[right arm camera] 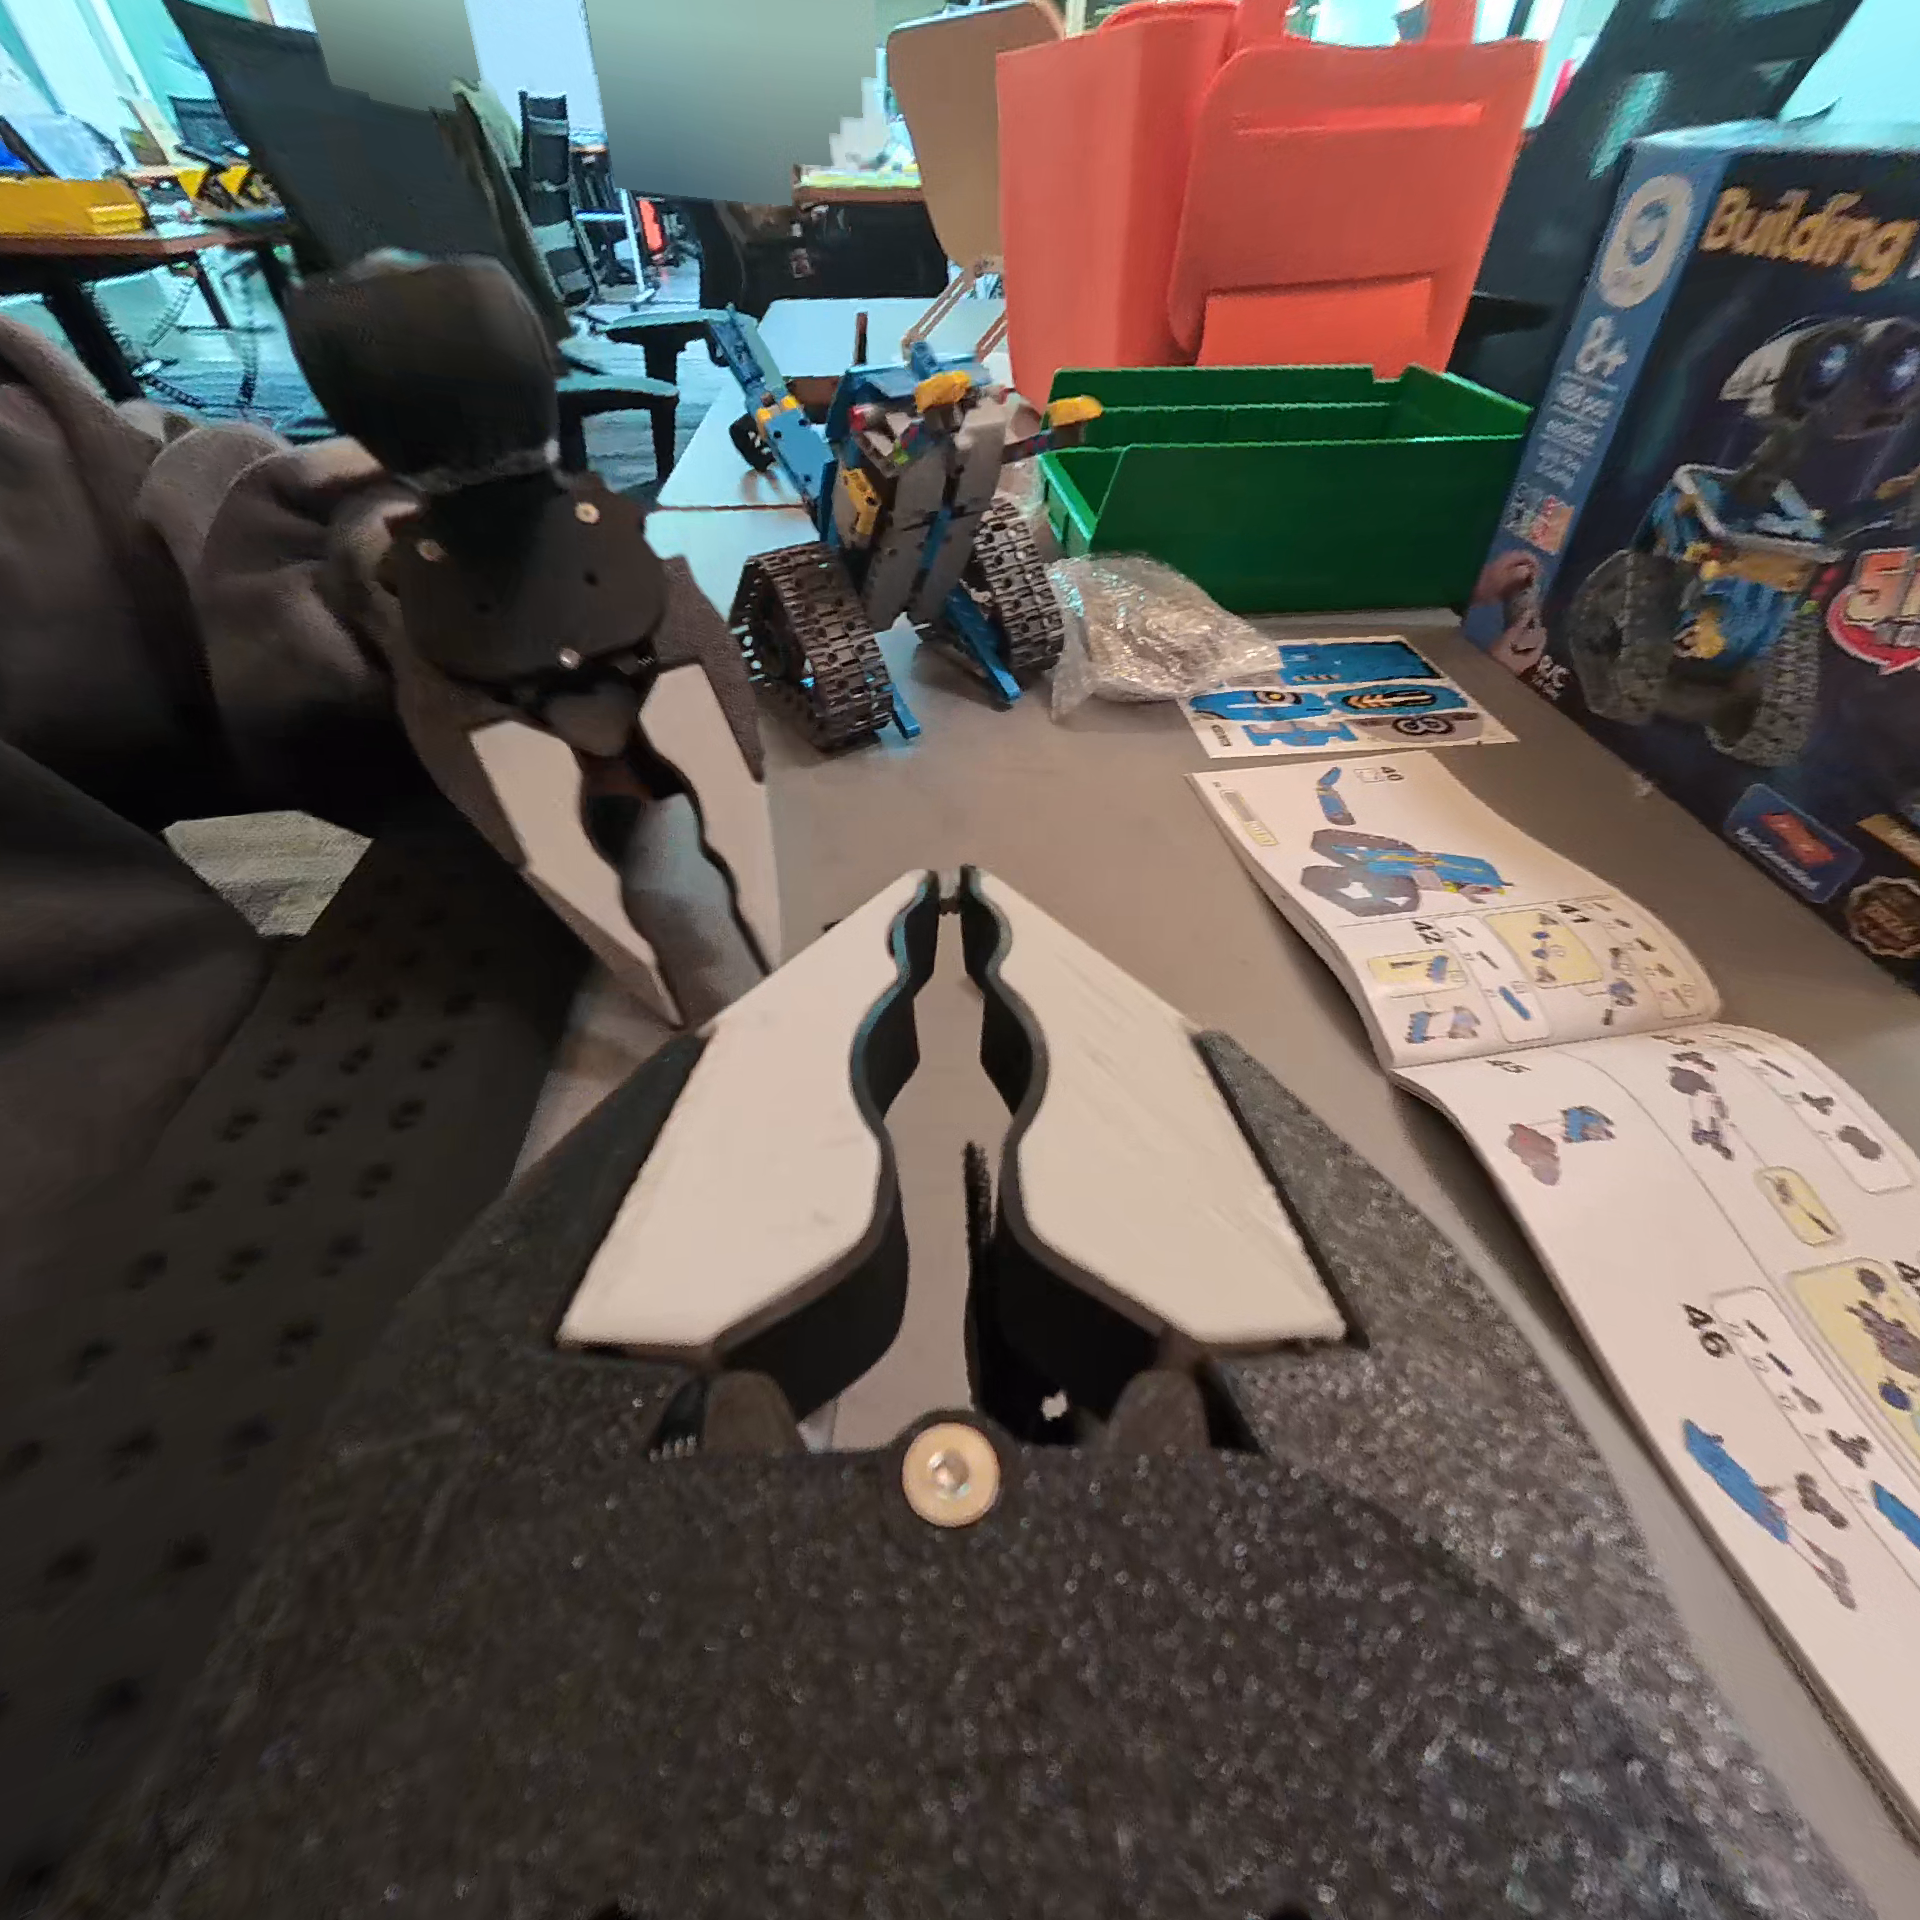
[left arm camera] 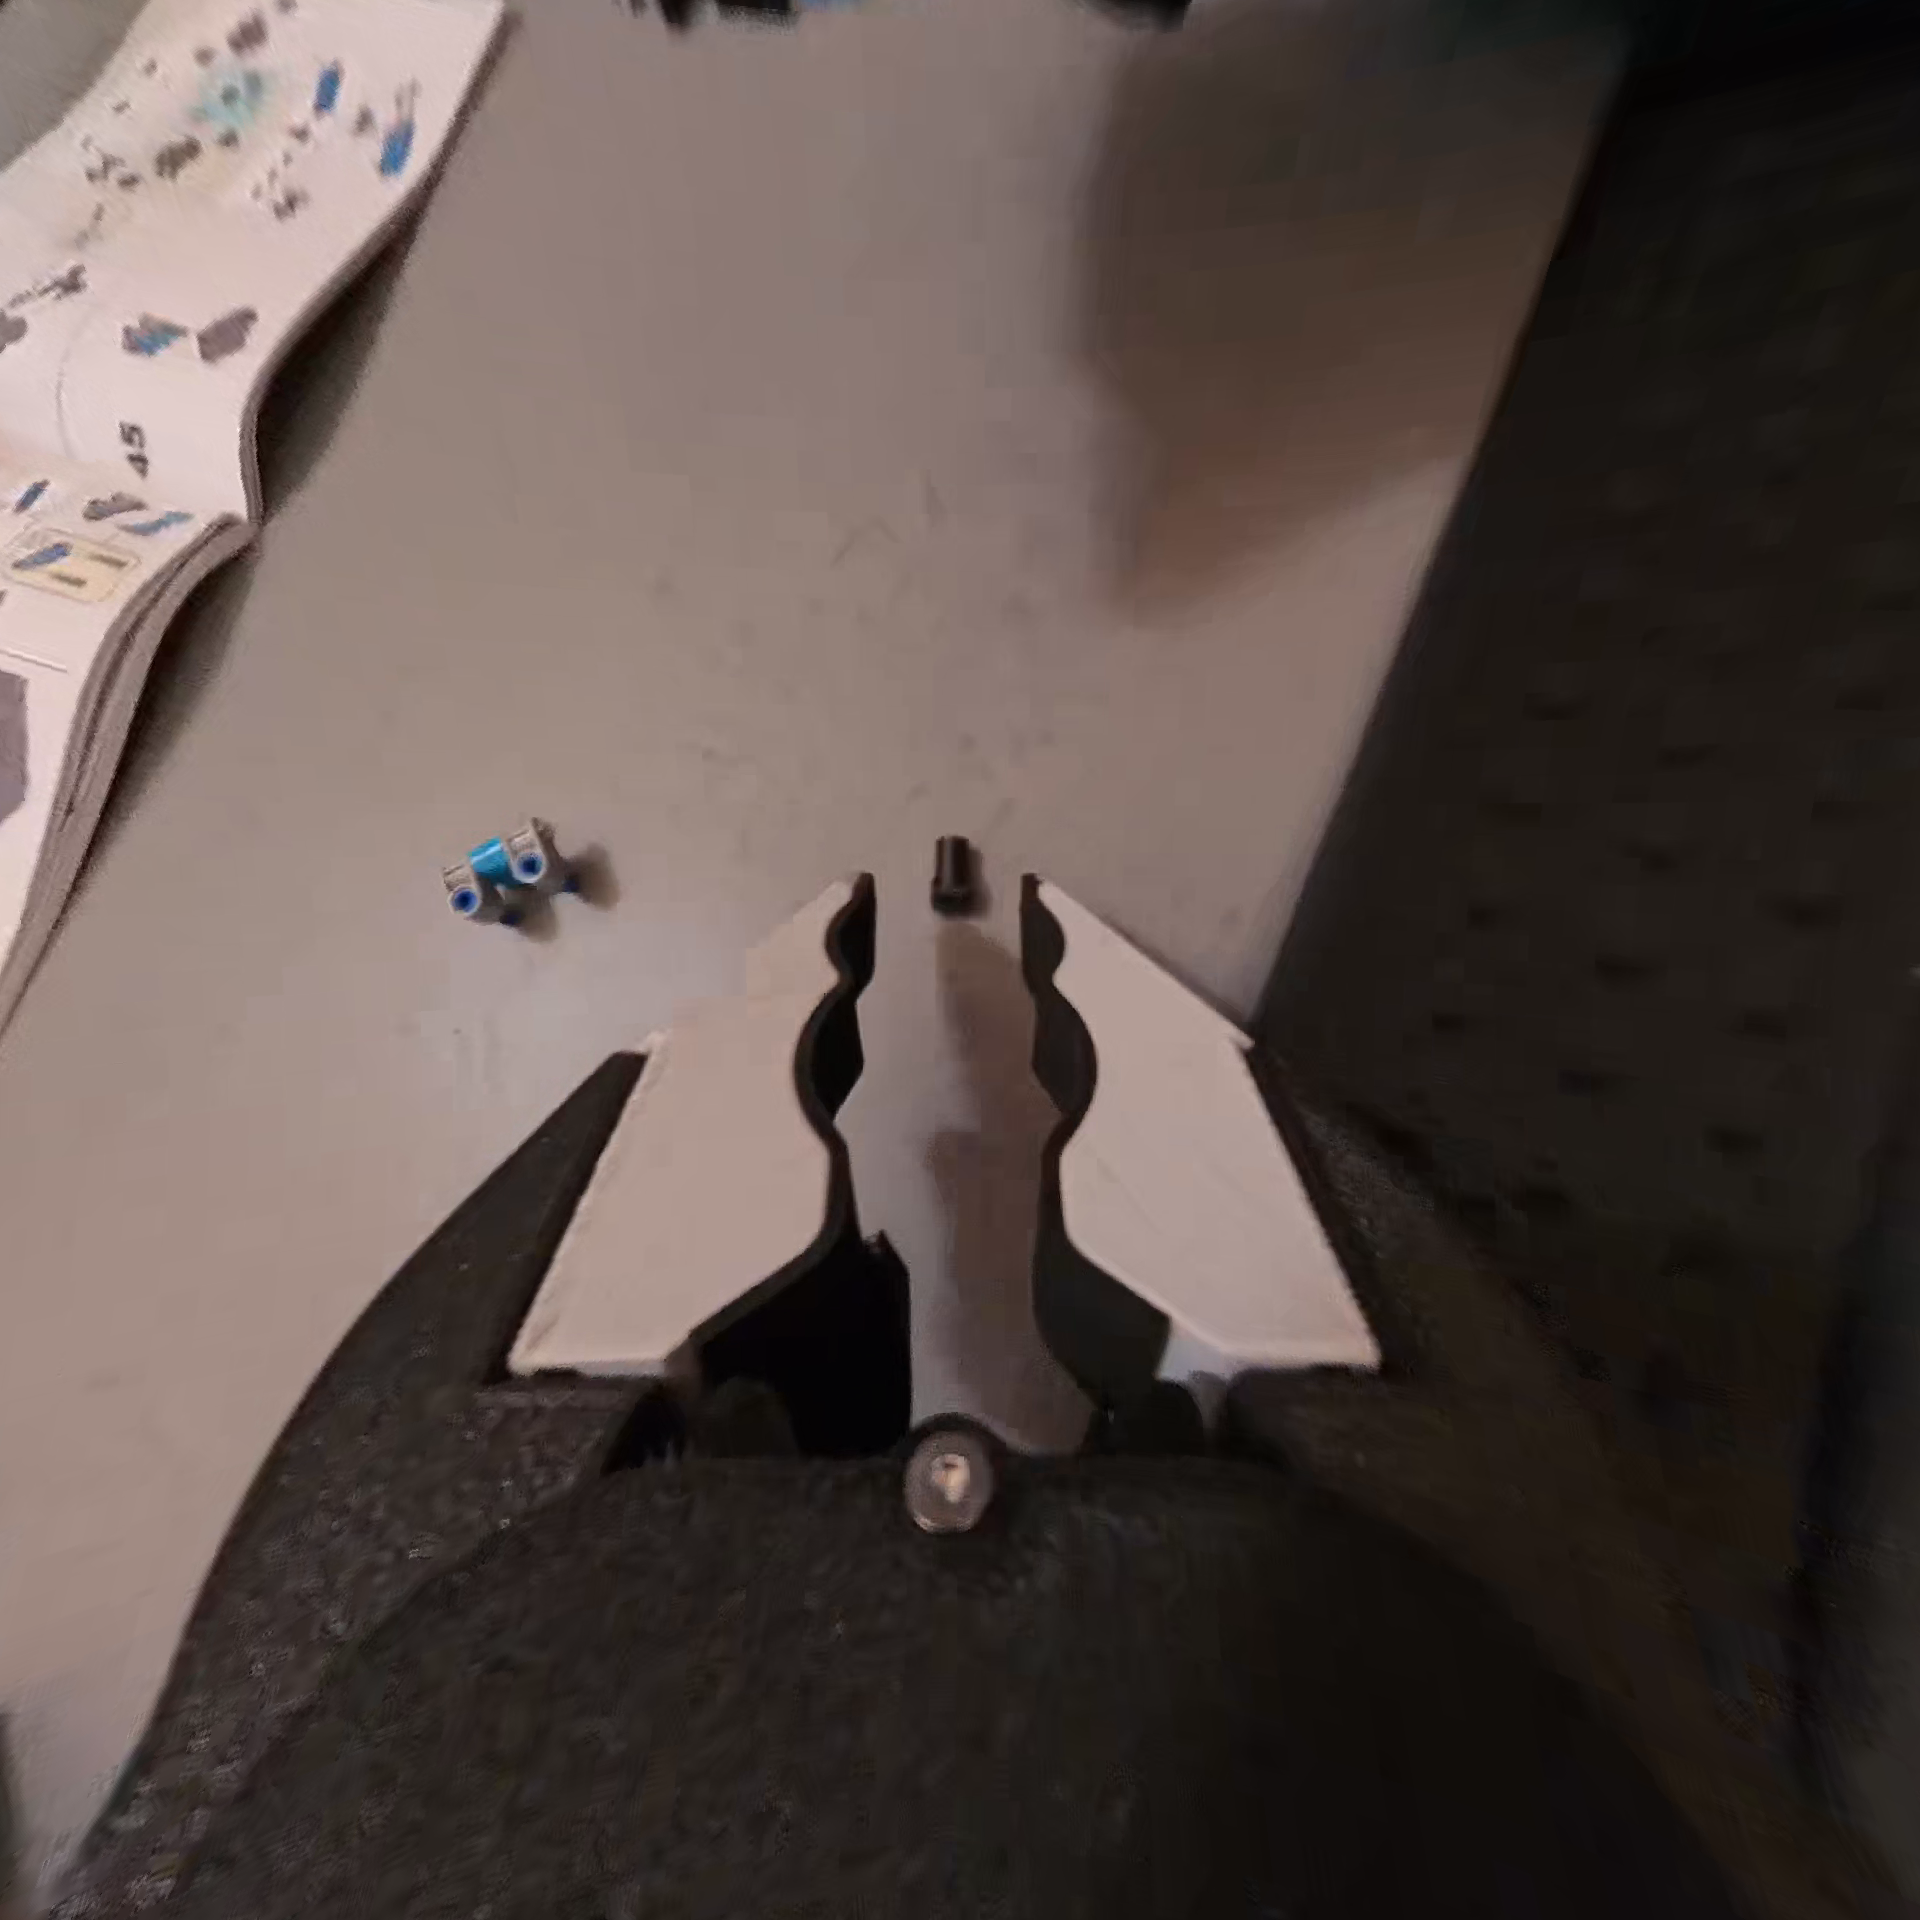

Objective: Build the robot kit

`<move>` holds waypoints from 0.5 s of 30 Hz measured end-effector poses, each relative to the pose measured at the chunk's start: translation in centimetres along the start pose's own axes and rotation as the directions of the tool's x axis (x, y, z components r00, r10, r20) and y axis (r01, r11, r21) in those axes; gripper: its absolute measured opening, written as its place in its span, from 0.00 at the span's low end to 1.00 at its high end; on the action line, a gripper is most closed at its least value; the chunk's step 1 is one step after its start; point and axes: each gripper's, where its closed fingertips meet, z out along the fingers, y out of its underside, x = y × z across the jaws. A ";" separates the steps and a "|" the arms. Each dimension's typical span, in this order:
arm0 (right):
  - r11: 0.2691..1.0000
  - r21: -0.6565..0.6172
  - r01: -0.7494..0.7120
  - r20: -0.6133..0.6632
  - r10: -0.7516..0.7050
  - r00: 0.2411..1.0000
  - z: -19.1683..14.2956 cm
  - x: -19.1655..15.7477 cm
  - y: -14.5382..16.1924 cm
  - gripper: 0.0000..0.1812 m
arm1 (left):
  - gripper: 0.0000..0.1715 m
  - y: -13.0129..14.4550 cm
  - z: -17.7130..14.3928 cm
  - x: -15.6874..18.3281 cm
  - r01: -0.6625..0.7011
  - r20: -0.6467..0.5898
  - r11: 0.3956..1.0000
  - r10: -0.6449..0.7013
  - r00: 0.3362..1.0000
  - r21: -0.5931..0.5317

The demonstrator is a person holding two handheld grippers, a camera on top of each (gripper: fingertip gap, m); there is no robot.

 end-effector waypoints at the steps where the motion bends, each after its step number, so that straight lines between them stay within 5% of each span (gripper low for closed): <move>1: 1.000 -0.011 0.007 0.012 -0.007 1.000 0.3 -0.4 0.2 0.02 | 0.16 0.5 0.5 -0.2 -0.024 0.015 0.999 0.025 1.000 -0.034; 11: 0.999 -0.039 -0.022 0.034 0.023 0.999 0.4 -0.7 1.0 0.02 | 0.04 0.2 2.0 0.0 0.058 -0.066 0.997 -0.062 0.996 -0.056; 12: 0.998 -0.048 -0.037 0.053 0.040 0.998 0.1 -0.9 1.4 0.02 | 0.04 -0.5 1.7 -0.6 0.052 -0.006 0.999 -0.052 0.999 -0.014; 15: 0.993 -0.048 -0.106 0.201 0.113 0.973 -1.4 -3.4 2.0 0.02 | 0.04 -5.9 -1.7 0.3 0.079 -0.026 0.926 -0.074 0.997 0.368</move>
